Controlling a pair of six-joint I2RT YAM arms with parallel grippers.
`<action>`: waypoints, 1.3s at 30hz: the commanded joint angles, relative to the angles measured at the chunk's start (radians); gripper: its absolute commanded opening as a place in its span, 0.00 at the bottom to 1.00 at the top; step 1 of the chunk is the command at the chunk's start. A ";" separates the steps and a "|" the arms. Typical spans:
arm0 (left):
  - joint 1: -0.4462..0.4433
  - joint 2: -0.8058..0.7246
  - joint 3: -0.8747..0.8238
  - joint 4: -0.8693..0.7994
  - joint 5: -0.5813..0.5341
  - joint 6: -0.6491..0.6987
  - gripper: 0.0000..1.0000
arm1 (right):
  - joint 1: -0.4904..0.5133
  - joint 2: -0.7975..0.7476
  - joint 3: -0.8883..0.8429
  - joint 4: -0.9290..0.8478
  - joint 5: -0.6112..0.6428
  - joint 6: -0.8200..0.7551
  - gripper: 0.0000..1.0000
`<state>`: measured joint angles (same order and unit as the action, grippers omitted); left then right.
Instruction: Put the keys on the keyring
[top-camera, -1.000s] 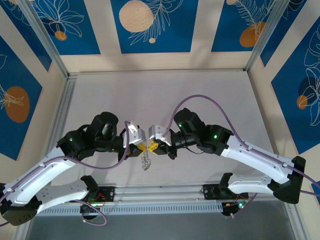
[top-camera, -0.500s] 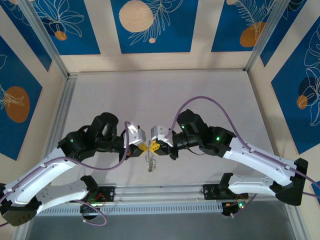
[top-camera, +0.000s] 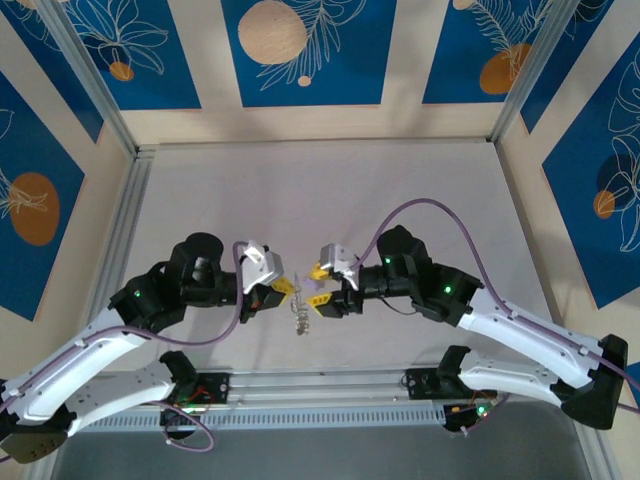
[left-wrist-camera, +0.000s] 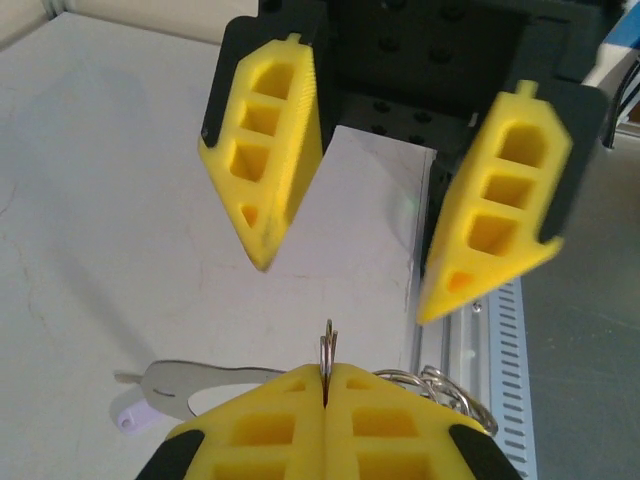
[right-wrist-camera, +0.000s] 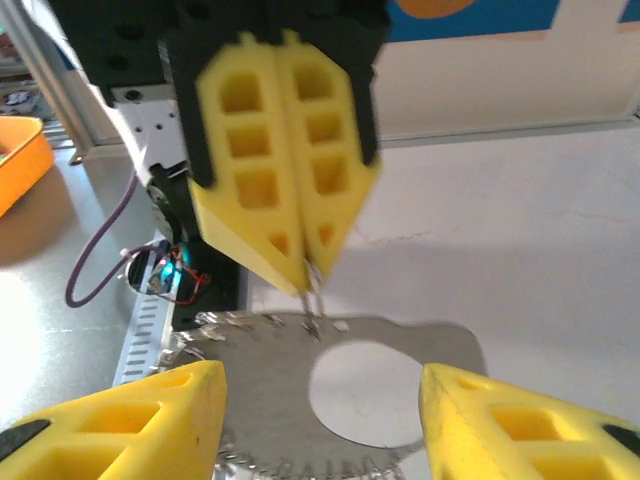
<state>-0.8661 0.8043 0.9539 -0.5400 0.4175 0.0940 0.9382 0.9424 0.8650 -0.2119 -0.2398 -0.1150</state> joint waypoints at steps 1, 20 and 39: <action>0.009 -0.031 -0.019 0.105 0.011 -0.043 0.00 | -0.059 -0.041 -0.053 0.092 -0.058 0.107 0.52; 0.011 -0.085 -0.183 0.462 0.068 -0.199 0.00 | -0.072 -0.027 -0.159 0.377 -0.216 0.221 0.39; 0.015 -0.071 -0.274 0.613 0.090 -0.252 0.00 | -0.072 -0.021 -0.147 0.389 -0.204 0.201 0.00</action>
<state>-0.8574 0.7319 0.6853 0.0048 0.4900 -0.1513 0.8612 0.9390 0.7128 0.1688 -0.4480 0.0967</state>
